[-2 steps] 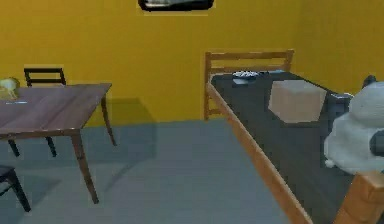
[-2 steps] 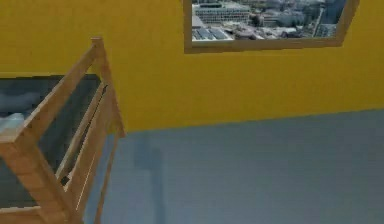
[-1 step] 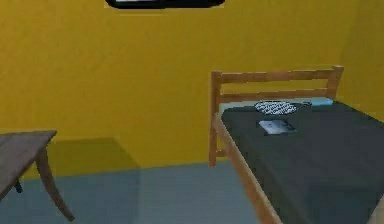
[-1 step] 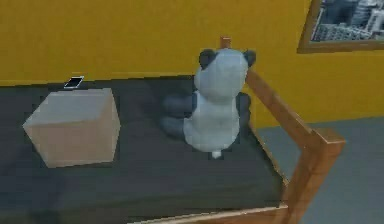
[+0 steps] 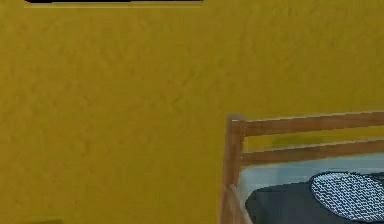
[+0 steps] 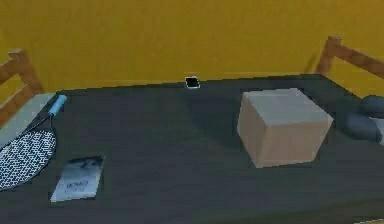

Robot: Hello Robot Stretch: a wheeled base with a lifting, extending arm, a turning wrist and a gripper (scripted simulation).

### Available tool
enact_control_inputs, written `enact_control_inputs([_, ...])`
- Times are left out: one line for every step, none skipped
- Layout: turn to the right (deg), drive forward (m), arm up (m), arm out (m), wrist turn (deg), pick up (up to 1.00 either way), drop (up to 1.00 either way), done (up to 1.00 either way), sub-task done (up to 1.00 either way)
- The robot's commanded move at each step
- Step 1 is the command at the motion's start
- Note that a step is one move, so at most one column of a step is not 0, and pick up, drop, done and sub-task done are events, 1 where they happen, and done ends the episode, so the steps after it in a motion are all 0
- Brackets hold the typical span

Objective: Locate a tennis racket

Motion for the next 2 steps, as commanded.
enact_control_inputs([45.0, 0.0, 0.0, 0.0, 0.0, 0.0, 0.0, 0.0, 0.0])
enact_control_inputs([0.0, 0.0, 0.0, 0.0, 0.0, 0.0, 0.0, 1.0, 0.0])
